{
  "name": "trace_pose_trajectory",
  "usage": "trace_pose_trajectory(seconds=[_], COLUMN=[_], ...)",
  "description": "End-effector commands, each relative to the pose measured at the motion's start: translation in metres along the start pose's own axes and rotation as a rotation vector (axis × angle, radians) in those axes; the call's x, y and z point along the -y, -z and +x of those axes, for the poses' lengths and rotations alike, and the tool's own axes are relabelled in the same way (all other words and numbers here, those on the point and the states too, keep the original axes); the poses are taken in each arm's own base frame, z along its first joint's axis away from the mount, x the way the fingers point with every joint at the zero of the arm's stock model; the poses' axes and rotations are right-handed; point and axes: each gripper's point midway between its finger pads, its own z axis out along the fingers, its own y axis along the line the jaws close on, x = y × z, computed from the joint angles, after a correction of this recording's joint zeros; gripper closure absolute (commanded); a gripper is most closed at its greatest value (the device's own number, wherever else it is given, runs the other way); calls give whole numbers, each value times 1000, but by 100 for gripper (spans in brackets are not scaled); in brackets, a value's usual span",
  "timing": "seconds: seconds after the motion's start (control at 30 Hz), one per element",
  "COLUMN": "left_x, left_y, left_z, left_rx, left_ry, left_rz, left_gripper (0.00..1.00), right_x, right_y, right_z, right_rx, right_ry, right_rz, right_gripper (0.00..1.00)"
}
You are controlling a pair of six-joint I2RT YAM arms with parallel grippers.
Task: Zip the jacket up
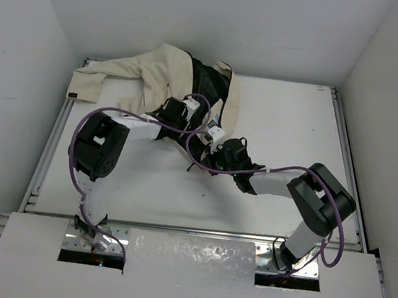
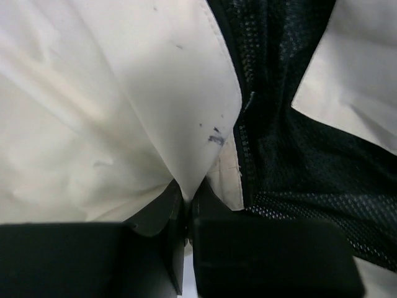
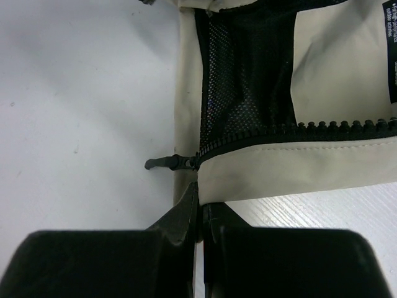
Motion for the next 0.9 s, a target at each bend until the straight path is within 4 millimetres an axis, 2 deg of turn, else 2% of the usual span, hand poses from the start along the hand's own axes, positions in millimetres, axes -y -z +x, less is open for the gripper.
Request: trace_pose_trajectory(seconds=[0.0, 0.1, 0.13, 0.17, 0.2, 0.37, 0.5, 0.7, 0.87], left_x=[8, 15, 18, 25, 24, 28, 35, 31, 31], left_y=[28, 52, 71, 81, 98, 133, 136, 116, 116], left_z=[-20, -27, -37, -41, -50, -57, -42, -7, 5], left_rx=[78, 110, 145, 165, 207, 246, 213, 109, 96], left_ry=[7, -17, -27, -42, -63, -107, -114, -114, -119], left_rz=[44, 104, 135, 180, 190, 243, 279, 244, 244], left_gripper=[100, 100, 100, 100, 97, 93, 86, 86, 84], right_x=[-2, -7, -9, -10, -10, -10, -11, -5, 4], right_y=[-1, 1, 2, 5, 6, 10, 13, 15, 19], right_z=[-7, -14, -16, -21, -24, -29, -26, -15, -8], right_rx=[26, 42, 48, 57, 59, 36, 30, 1, -4], right_ry=[17, 15, 21, 27, 34, 74, 76, 67, 73], right_rz=[-12, -59, -68, -74, -78, -80, -85, -54, -15], right_gripper=[100, 100, 100, 100, 100, 100, 100, 100, 100])
